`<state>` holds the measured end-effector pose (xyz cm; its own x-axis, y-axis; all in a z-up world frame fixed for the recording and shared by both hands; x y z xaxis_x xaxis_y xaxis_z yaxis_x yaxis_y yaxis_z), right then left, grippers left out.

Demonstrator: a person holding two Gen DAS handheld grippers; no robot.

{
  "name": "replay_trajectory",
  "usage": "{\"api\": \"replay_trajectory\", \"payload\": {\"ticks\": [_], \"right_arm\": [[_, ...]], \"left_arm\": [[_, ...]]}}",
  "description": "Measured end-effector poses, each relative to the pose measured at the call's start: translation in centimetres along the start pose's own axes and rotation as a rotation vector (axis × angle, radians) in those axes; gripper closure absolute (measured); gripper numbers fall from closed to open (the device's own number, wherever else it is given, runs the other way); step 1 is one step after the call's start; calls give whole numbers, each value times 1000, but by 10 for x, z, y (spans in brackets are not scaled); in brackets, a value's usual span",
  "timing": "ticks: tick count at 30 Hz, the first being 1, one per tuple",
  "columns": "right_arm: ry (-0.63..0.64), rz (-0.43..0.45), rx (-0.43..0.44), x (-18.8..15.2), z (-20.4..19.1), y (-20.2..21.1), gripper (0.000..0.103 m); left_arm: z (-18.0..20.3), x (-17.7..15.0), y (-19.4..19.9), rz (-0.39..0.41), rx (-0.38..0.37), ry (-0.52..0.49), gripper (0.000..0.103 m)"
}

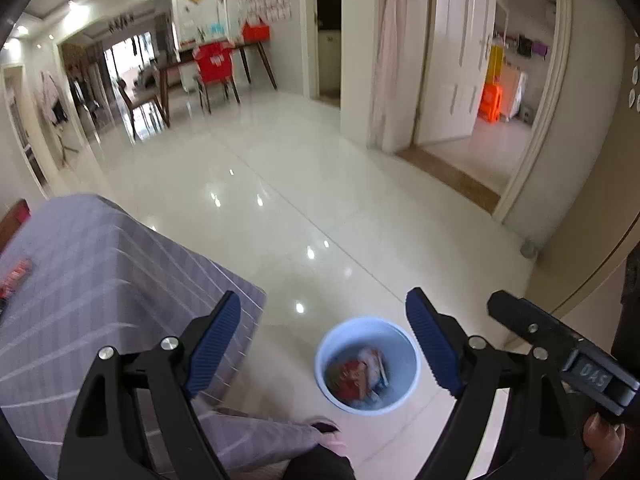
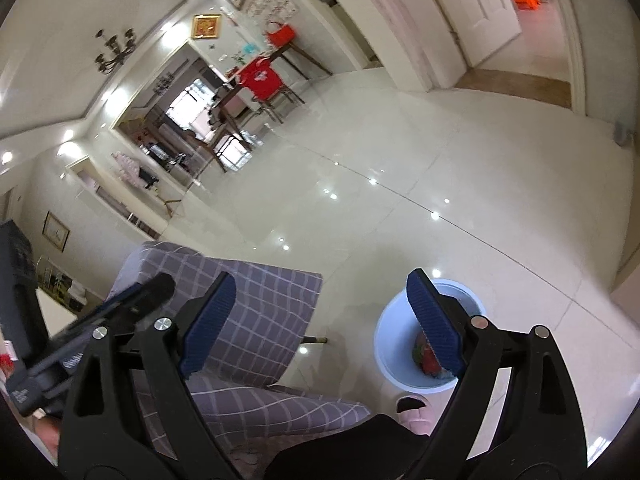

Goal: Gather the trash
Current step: 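Move both open tools back over the table to the snack wrappers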

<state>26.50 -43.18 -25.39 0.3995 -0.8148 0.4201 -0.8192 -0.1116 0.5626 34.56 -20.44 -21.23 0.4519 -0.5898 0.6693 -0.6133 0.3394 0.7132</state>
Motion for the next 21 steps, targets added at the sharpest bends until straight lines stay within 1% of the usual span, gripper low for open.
{"api": "replay_trajectory", "payload": {"ticks": [4, 8, 10, 13, 16, 17, 20, 21], "right_arm": [[72, -23, 42, -15, -46, 0, 16], [193, -84, 93, -47, -110, -10, 16], [246, -108, 113, -63, -136, -16, 16], [361, -156, 142, -93, -188, -31, 16], [466, -196, 157, -118, -229, -47, 16], [502, -208, 159, -128, -243, -54, 16], [600, -237, 148, -153, -275, -76, 16], [636, -247, 140, -162, -286, -84, 16]], "left_arm": [[-31, 1, 39, 47, 37, 7, 20], [-78, -10, 74, 77, 83, 14, 17], [-105, -20, 84, 67, 121, 34, 17], [-154, -41, 99, 54, 180, 60, 17], [-206, -63, 110, 32, 247, 88, 17], [-228, -72, 113, 23, 267, 112, 17], [-274, -92, 118, 18, 274, 175, 17], [-292, -99, 118, 10, 288, 197, 18]]}}
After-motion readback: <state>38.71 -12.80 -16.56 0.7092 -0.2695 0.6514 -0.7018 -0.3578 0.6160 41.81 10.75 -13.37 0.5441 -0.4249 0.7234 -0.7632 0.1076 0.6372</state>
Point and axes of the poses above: each gripper's, at about its wrist camera, not at the fingertips, and y roughly against the way its jaws point, z to its right, x to its top, the point moved 8 cm from there along -y, roughly the way its jaws point, and after that the axes turned 15 degrees about -y, right-handed, at the moved point
